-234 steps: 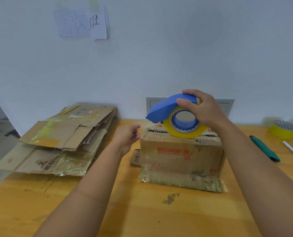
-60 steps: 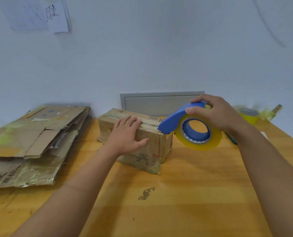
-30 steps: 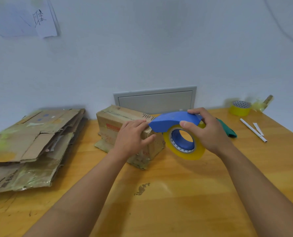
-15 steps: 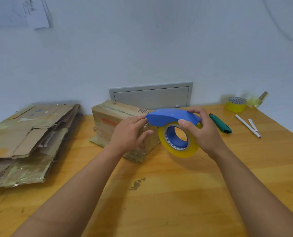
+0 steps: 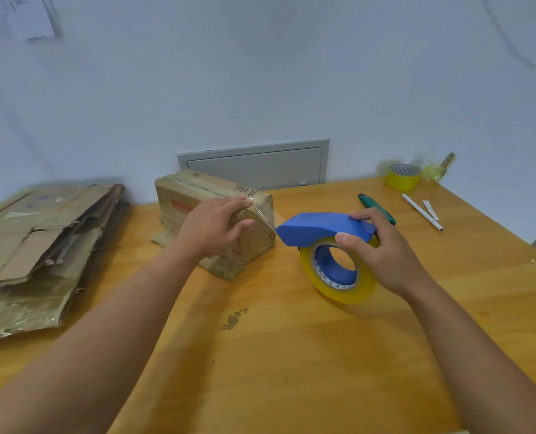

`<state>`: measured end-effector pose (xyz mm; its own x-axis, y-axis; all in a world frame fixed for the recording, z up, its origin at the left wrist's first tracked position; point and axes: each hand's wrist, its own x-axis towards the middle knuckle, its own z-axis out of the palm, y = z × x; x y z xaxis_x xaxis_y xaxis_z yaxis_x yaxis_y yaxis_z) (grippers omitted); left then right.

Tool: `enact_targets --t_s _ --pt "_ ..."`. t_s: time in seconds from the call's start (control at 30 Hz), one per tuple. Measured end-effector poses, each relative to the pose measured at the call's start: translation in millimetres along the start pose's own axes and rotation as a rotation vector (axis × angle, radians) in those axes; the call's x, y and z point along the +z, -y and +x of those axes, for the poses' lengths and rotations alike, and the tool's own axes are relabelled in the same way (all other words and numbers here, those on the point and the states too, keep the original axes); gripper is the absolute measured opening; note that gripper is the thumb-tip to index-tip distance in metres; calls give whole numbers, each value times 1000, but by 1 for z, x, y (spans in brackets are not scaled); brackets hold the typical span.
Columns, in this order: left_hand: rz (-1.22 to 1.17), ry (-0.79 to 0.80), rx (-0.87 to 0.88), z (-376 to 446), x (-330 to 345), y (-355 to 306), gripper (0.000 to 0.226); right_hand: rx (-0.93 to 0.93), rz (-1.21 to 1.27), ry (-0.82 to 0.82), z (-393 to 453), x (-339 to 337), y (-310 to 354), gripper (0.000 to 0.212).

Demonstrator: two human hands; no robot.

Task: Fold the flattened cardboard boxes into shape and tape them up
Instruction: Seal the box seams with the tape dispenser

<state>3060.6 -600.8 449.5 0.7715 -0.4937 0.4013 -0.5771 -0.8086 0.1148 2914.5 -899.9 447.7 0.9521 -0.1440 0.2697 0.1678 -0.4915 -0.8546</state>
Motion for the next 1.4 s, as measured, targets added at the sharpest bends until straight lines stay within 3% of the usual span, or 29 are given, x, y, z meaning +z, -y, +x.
enact_targets --t_s 0.17,0.33,0.43,0.53,0.8,1.1,1.3,1.4 --pt "-15 41 -65 2 -2 -4 49 -28 -131 62 -5 13 10 51" --pt "-81 42 -262 18 -4 -32 54 -37 -282 113 0 33 14 43" --pt "99 20 -259 22 6 -38 46 -29 -370 136 9 40 21 49" --pt "106 -12 -243 21 15 -34 50 14 -399 156 22 46 31 64" --pt "113 -29 -223 22 19 -28 54 104 -433 167 49 67 67 46" --pt "98 -38 -222 19 19 -28 56 176 -520 209 50 73 65 48" --pt "59 12 -173 17 5 -17 49 232 -451 -20 42 61 23 74" --pt "136 6 -172 10 1 -7 43 189 -377 -141 50 58 14 71"
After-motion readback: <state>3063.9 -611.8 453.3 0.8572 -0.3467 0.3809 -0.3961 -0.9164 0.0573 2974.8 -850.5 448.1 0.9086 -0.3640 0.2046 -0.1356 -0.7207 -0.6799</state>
